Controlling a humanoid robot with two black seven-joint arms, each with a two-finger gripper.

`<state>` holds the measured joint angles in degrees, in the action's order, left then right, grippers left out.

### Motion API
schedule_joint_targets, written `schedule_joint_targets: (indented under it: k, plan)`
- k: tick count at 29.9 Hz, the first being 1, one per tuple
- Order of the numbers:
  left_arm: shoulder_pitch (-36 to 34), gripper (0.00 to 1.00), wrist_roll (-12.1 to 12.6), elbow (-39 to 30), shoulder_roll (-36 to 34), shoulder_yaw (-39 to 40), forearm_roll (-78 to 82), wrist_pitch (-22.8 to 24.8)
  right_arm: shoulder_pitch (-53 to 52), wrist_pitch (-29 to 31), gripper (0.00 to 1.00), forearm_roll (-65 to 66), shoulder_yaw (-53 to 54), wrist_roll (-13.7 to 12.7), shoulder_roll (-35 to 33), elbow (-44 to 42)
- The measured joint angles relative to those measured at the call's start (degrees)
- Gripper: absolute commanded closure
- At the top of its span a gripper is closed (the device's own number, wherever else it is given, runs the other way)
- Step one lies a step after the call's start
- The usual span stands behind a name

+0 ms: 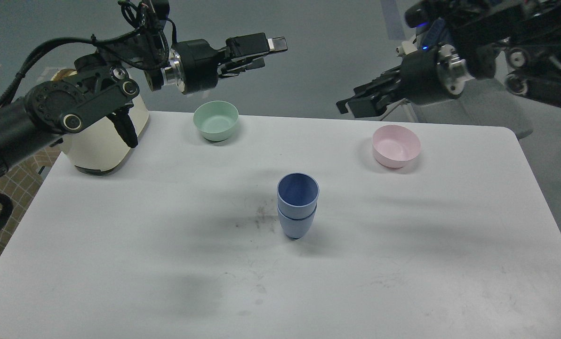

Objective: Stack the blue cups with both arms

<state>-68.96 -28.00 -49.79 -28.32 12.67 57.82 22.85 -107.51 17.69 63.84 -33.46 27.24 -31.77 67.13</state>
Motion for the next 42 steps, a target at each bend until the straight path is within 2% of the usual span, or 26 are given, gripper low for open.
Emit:
schedule_joint_targets:
  k: [3,7,10,13,17,21,27,31,36,42]
  plan:
    - [0.0,0.05,0.0,0.4,0.1,0.0,0.0,0.0,0.9,-0.4,0.35,-0.1,1.6,0.0,-6.8,0.1]
    - [0.4,0.05,0.0,1.0,0.2,0.2,0.0,0.0,5.8,-1.4,0.25,-5.1,5.0,-0.1,-15.5,-0.8]
    - [0.7,0.05,0.0,1.2,0.2,0.6,-0.4,0.0,12.2,-3.4,0.22,-12.8,9.7,-0.2,-17.9,-1.3]
    - [0.9,0.05,0.0,2.6,1.3,0.7,-1.1,-0.1,21.6,-6.8,0.19,-22.1,18.6,0.0,-17.5,-4.1]
    - [1.1,0.05,0.0,6.2,3.1,0.8,-3.2,-0.1,33.4,-9.0,0.13,-29.7,32.0,0.6,-11.9,-8.4]
    - [2.4,0.05,0.0,8.9,3.7,0.9,-12.6,0.4,43.6,-9.3,0.07,-33.5,48.4,0.7,-2.6,-17.7]
    - [5.3,0.05,0.0,11.8,4.0,0.9,-29.3,1.9,51.2,-6.9,0.03,-34.3,67.6,0.8,11.7,-31.0]
    - [7.6,0.05,0.0,13.9,5.7,2.1,-36.2,3.9,53.7,-5.2,0.01,-34.6,73.2,0.8,18.2,-34.0]
    - [13.4,0.04,0.0,18.5,9.5,8.5,-40.1,5.1,56.9,-2.6,0.01,-34.7,78.2,0.8,26.0,-37.2]
    - [17.8,0.03,0.0,23.4,12.7,13.3,-40.3,5.1,57.6,1.4,0.01,-34.7,80.2,0.8,30.2,-40.1]
